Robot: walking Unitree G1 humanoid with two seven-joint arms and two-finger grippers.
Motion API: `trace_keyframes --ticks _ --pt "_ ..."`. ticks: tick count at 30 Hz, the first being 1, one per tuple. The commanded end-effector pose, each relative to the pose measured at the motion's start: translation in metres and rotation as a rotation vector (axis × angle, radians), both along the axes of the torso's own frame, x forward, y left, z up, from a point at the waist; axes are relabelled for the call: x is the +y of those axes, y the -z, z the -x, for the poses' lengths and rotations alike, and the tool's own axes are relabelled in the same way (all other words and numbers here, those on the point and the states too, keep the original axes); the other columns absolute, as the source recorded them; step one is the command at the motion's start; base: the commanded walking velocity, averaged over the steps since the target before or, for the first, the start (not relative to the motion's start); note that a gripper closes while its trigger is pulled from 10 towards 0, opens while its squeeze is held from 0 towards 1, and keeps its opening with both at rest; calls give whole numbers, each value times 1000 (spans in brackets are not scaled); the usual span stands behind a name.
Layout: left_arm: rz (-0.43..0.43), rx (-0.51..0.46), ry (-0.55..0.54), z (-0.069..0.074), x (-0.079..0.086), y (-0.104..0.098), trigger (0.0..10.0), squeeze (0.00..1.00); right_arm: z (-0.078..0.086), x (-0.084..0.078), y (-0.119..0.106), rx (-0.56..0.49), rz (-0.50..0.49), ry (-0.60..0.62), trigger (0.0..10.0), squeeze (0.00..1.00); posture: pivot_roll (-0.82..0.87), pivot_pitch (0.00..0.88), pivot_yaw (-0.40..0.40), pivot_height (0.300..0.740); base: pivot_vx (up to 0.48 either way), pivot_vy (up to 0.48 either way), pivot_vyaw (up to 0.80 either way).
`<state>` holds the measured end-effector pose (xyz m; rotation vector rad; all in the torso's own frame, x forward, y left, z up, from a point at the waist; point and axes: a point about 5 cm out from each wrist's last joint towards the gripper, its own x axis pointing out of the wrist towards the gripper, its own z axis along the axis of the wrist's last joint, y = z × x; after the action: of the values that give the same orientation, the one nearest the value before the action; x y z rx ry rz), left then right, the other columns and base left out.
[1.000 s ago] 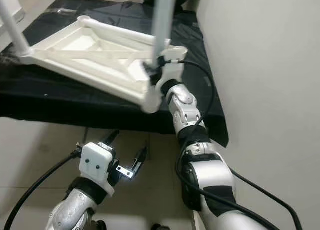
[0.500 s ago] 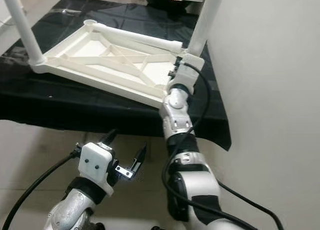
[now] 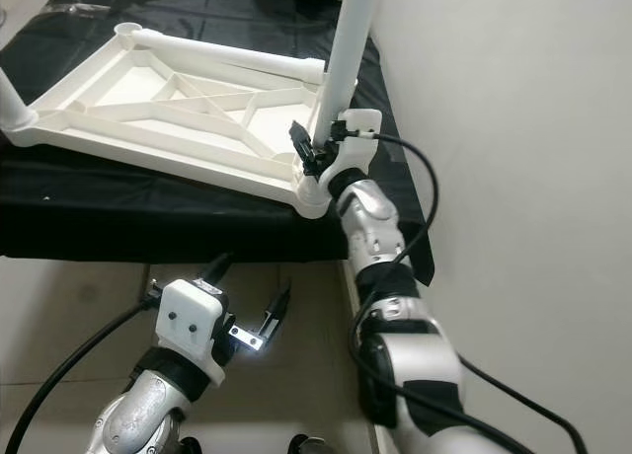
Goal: Building children table
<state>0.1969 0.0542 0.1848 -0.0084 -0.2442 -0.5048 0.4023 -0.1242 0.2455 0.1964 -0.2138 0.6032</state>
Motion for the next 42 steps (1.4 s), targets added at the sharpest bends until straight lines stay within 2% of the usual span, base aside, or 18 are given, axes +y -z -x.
trace_keyframes --ticks 1,3,11,12,13,15,20,22,24,25,29,31,32,33,34,35,39,42 --pt "3 5 18 3 -4 2 10000 0 5 19 5 30 36 -194 10000 0 97 189 -87 740 0 0 0" --pt "3 5 20 2 -4 2 10000 0 13 23 4 40 52 -413 10000 0 101 189 -93 740 0 0 0" --pt "-2 10 24 4 -4 3 10000 0 28 43 -2 -14 110 -786 10000 0 111 194 -97 740 0 0 0" --pt "-2 10 24 4 -4 3 10000 0 30 48 -4 -26 113 -841 2745 0 112 195 -97 740 0 0 0" --pt "-2 10 24 4 -4 3 10000 0 30 48 -4 -26 113 -841 2745 0 112 195 -97 740 0 0 0" --pt "-1 11 23 5 -4 3 10000 0 32 55 -4 -44 127 -868 0 0 115 199 -97 740 0 0 0" --pt "-3 11 23 5 -4 3 10000 0 31 57 -3 -62 139 -827 0 0 115 201 -97 740 0 0 0" --pt "-2 14 20 5 -3 3 10000 0 22 53 0 -51 138 -630 0 0 113 203 -97 740 0 0 0" --pt "-2 14 20 5 -3 3 10000 0 22 53 0 -51 138 -630 0 0 113 203 -97 740 0 0 0" --pt "-3 17 20 5 -3 4 10000 0 5 35 5 -9 117 -245 0 0 105 206 -88 740 0 0 0" --pt "-3 17 21 5 -3 4 10000 0 0 27 6 11 100 -121 0 0 105 206 -88 740 0 0 0" --pt "-4 19 25 5 -3 5 10000 0 -11 -8 13 114 41 333 0 0 98 206 -83 740 0 0 0" --pt "-4 19 25 5 -3 5 10000 0 -11 -8 13 114 41 333 0 0 98 206 -83 740 0 0 0" --pt "-5 18 28 4 -4 5 10000 0 -12 -28 19 157 35 566 0 0 99 203 -80 740 0 0 0" --pt "-5 18 28 4 -4 5 10000 0 -12 -28 19 157 35 566 0 0 99 203 -80 740 0 0 0" --pt "-4 18 30 4 -4 5 10000 0 -8 -43 24 200 9 760 0 0 99 204 -81 740 0 0 0" --pt "-6 15 31 3 -4 4 10000 0 1 -50 33 254 -63 967 0 0 103 202 -79 740 0 0 0" --pt "-7 12 31 3 -4 4 10000 0 2 -26 36 301 -119 1000 0 0 103 200 -78 740 0 0 0"
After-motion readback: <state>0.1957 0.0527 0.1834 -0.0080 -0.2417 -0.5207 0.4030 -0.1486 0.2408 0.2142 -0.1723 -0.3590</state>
